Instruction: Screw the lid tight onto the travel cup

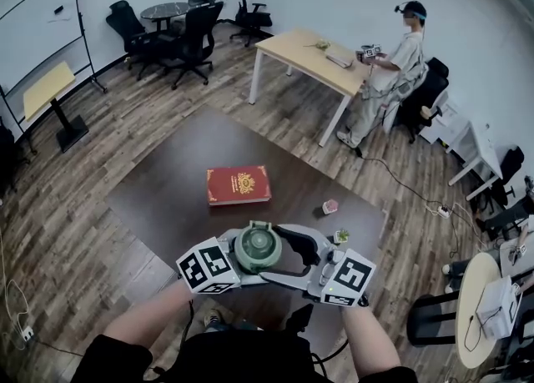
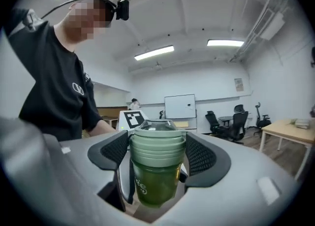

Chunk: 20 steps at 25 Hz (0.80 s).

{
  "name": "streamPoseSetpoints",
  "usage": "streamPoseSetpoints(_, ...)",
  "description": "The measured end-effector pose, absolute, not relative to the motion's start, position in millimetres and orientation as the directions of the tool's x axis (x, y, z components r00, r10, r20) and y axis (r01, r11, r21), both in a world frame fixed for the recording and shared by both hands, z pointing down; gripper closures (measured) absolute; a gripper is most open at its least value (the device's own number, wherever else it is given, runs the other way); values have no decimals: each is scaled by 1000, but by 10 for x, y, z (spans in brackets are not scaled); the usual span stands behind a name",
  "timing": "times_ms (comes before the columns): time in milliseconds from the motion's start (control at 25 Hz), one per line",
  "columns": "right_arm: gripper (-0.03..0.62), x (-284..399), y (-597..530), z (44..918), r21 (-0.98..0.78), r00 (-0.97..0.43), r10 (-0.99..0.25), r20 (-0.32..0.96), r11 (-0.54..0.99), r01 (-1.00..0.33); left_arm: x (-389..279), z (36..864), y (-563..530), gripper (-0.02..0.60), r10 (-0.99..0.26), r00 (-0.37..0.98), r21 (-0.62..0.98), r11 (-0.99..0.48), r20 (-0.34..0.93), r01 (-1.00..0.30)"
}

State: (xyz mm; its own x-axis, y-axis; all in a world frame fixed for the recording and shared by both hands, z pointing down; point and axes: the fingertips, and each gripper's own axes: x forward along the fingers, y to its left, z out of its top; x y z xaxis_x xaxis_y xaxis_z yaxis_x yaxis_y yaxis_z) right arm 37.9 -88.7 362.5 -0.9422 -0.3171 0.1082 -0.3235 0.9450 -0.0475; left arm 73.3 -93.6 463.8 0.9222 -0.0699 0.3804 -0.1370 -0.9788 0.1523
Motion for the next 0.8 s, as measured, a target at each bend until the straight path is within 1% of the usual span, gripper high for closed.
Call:
streamPoseSetpoints(120, 215, 341, -937, 3606, -37, -831, -554, 49, 830, -556, 702, 4633, -1025, 170, -102, 920, 160, -972, 379, -174)
streamPoseSetpoints(240, 217, 307, -938, 3661, -2, -634, -771, 64, 635, -772, 699, 4681, -1067, 170, -123, 912, 151, -969, 391, -195)
streamPoseSetpoints(320, 218, 321, -927, 3689, 9, -507, -859, 67, 509, -861, 729, 4704, -1066, 170, -125, 910, 148, -969, 395, -198)
streamPoseSetpoints(400, 218, 349, -934, 3712, -3, -450, -891, 59, 451, -893, 759, 4725, -1064, 170, -118, 911, 156, -969, 394, -193)
streamPoseSetpoints(480, 215, 340, -942, 3720, -6, -498, -865, 61, 498, -867, 763, 4737, -1071, 170, -110, 913, 166, -968, 394, -188)
streamPoseSetpoints(560, 214, 345, -921, 3685, -15, -608, -792, 54, 608, -793, 757, 4730, -1074, 170, -99, 915, 174, -968, 391, -180)
streamPoseSetpoints(640, 209, 441, -907, 3628, -13, -724, -688, 52, 725, -689, 755, 4710, -1074, 170, -91, 916, 175, -970, 390, -170)
streamPoseSetpoints(720, 209, 555, -911, 3568, 4, -832, -551, 59, 834, -552, 746, 4678, -1066, 170, -83, 917, 173, -972, 389, -161)
streamPoseSetpoints(800, 209, 626, -936, 3566, 24, -909, -408, 91, 913, -407, 759, 4646, -1037, 170, -70, 920, 173, -974, 384, -146)
